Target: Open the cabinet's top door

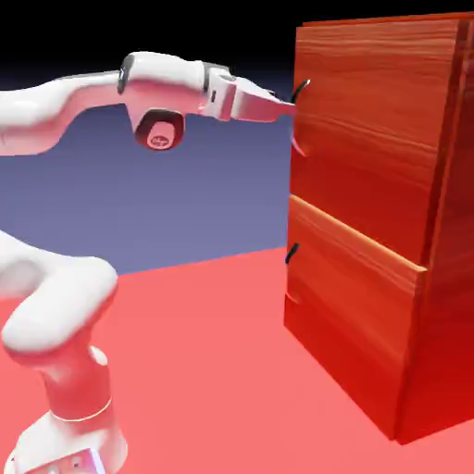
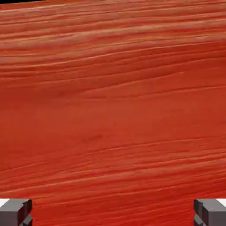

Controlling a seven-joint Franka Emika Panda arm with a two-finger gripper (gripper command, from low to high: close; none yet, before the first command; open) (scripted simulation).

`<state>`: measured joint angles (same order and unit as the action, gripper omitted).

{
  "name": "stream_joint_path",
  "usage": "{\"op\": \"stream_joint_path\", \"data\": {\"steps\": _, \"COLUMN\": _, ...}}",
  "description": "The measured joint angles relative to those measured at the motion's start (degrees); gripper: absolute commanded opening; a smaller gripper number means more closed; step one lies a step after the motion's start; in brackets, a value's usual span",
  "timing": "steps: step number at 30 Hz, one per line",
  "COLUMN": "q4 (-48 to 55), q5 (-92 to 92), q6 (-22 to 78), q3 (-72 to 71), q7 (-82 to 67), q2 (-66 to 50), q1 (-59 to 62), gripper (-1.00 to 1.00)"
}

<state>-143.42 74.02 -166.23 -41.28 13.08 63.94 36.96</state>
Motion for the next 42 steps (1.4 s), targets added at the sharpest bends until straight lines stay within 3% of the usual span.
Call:
{"op": "stream_joint_path", "data": {"steps": 16, "q4": 9.47, "q5": 39.87, "q6": 4.19, "q3": -22.24, "q7": -15.82, "q2": 16.85, "q1": 20.28, "gripper": 1.0}}
{"op": "stream_joint_path", "data": {"steps": 22, "q4": 16.01, "q5": 45.48, "q6": 6.06, "q3": -24.87, "q7": -18.31, "q2": 16.63, "q1": 29.08, "gripper": 1.0}}
{"op": "stream_joint_path", "data": {"steps": 23, "q4": 16.9, "q5": 46.11, "q6": 6.31, "q3": -25.15, "q7": -18.6, "q2": 16.53, "q1": 30.25, "gripper": -1.0}}
{"op": "stream_joint_path", "data": {"steps": 25, "q4": 16.9, "q5": 46.11, "q6": 6.31, "q3": -25.15, "q7": -18.6, "q2": 16.53, "q1": 30.25, "gripper": -1.0}}
{"op": "stream_joint_path", "data": {"steps": 33, "q4": 0.3, "q5": 52.31, "q6": 20.58, "q3": -14.88, "q7": -31.68, "q2": 20.21, "q1": 15.69, "gripper": -1.0}}
{"op": "stream_joint_path", "data": {"steps": 42, "q4": -16.25, "q5": 44.5, "q6": 36.7, "q3": 2.56, "q7": -40.32, "q2": 23.9, "q1": 0.94, "gripper": -1.0}}
